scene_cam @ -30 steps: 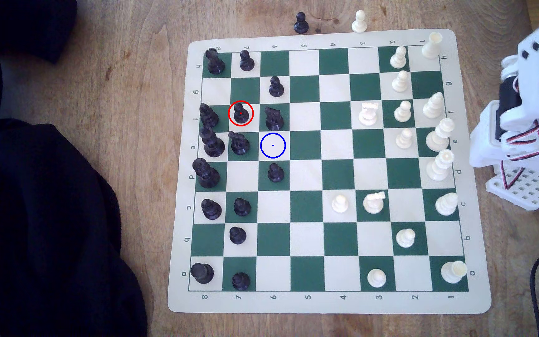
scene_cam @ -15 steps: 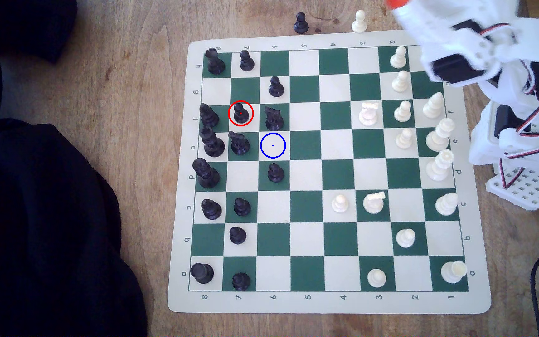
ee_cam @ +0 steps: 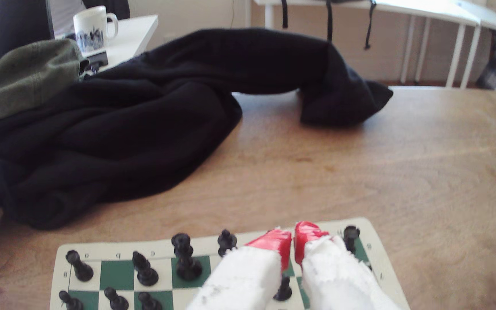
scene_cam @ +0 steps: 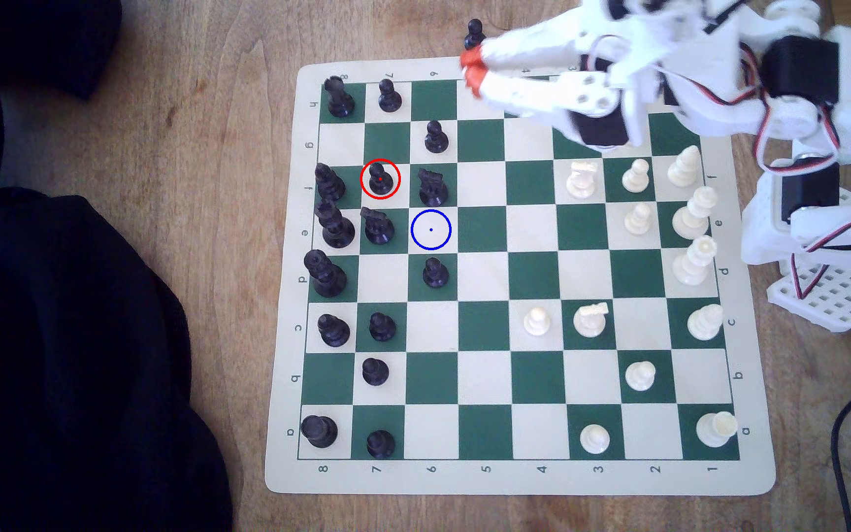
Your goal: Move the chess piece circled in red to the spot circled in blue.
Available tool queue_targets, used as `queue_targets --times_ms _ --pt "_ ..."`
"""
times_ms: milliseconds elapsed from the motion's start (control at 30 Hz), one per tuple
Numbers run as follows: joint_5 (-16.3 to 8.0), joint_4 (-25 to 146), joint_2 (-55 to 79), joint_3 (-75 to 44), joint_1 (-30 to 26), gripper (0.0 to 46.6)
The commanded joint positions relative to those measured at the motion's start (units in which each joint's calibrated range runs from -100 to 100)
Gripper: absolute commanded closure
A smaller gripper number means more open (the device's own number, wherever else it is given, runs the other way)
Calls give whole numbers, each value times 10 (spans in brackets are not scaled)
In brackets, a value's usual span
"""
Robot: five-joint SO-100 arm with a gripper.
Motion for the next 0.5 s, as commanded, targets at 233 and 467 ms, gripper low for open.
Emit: queue_targets --times_ms 233,467 --pt "-60 216 302 -402 16 464" --pt "-99 321 528 -644 23 451"
